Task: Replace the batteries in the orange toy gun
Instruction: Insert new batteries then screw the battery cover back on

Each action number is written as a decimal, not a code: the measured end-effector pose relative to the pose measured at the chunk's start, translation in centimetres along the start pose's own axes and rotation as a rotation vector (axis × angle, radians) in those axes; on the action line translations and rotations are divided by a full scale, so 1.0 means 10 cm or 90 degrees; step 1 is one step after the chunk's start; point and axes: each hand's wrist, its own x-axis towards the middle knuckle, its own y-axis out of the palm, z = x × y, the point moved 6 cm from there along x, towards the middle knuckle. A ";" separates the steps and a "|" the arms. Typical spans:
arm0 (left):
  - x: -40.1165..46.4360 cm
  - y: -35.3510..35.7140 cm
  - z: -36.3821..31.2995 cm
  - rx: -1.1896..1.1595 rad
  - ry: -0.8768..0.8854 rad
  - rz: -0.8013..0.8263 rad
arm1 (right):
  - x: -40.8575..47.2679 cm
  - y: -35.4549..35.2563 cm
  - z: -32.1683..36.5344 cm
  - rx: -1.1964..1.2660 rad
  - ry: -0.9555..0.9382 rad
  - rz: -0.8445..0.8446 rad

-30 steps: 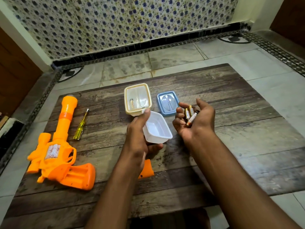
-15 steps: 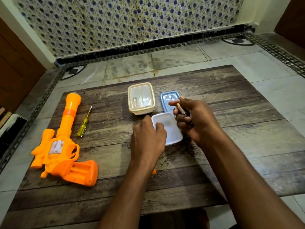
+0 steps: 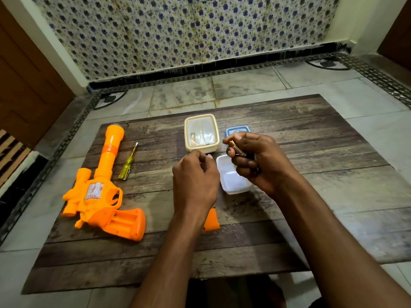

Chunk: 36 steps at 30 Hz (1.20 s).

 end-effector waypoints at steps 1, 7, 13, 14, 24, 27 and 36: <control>-0.02 -0.06 0.01 -0.008 0.005 -0.003 | -0.01 0.04 -0.02 0.006 0.005 0.004; -0.14 -0.52 0.09 -0.022 0.001 -0.043 | -0.13 0.40 -0.16 0.059 0.035 0.057; -0.34 -1.06 0.51 0.119 -0.093 -0.148 | -0.25 0.83 -0.46 -0.060 0.078 0.059; -0.37 -1.13 0.61 0.143 -0.123 -0.169 | -0.27 0.90 -0.52 -0.074 0.084 0.066; -0.38 -1.37 1.37 0.050 -0.370 -0.226 | -0.31 1.14 -0.82 -0.176 0.087 0.080; -0.32 -1.34 1.46 0.013 -0.399 -0.219 | -0.27 1.14 -0.84 -0.205 0.073 0.077; -0.28 -1.36 1.55 -0.091 -0.438 -0.270 | -0.16 1.23 -0.91 -0.435 -0.056 0.050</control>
